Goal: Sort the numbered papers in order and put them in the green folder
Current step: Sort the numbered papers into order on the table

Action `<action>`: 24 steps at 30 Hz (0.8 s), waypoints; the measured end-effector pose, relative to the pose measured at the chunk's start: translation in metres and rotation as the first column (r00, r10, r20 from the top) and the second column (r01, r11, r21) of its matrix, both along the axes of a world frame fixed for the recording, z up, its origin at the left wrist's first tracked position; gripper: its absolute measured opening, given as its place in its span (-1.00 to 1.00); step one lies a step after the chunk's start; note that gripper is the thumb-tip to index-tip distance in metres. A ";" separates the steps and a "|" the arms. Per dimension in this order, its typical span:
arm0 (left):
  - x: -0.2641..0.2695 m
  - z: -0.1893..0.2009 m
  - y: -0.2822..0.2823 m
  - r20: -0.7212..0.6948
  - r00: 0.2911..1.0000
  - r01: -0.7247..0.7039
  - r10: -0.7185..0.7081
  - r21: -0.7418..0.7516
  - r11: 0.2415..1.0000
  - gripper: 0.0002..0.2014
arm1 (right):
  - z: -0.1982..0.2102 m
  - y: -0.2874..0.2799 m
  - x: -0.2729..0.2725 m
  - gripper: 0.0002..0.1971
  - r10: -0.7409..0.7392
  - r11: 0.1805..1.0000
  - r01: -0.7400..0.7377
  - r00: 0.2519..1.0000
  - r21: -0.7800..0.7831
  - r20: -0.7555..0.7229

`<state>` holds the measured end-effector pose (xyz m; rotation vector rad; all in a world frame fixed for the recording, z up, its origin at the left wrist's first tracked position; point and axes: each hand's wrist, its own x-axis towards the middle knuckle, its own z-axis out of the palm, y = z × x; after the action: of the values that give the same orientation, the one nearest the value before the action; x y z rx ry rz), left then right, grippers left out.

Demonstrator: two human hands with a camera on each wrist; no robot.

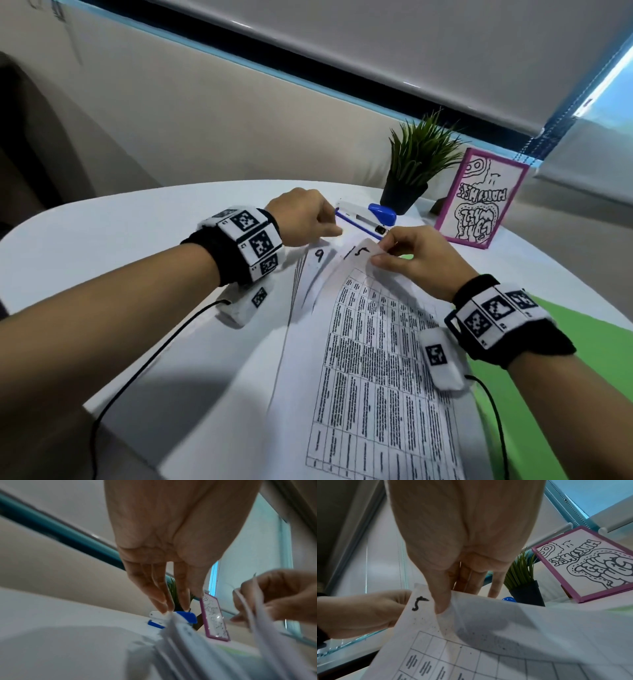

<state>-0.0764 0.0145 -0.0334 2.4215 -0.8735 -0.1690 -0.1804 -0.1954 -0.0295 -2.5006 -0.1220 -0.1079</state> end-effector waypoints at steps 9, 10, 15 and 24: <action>0.001 -0.005 0.001 0.119 0.993 -0.023 0.013 0.084 0.996 -0.90 | 0.011 0.006 0.010 -0.95 0.112 0.893 -0.109 0.994 -0.438 -0.017; 0.002 -0.005 0.001 0.129 0.992 -0.015 0.002 0.096 0.995 -0.91 | 0.012 0.009 0.011 -0.95 0.133 0.907 -0.141 0.990 -0.397 -0.047; 0.003 -0.007 -0.001 0.224 0.974 0.001 -0.038 0.162 0.987 -0.83 | 0.005 0.014 0.018 -0.94 0.125 0.945 -0.151 0.986 -0.290 -0.107; -0.005 -0.004 -0.001 0.607 0.794 -0.029 -0.015 0.062 0.998 -0.80 | -0.007 0.011 0.014 -0.91 0.055 0.932 -0.060 0.998 -0.357 -0.024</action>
<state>-0.0813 0.0132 -0.0376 2.5741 -1.1382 0.6390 -0.1667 -0.1844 -0.0361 -2.8590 -0.2269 -0.0475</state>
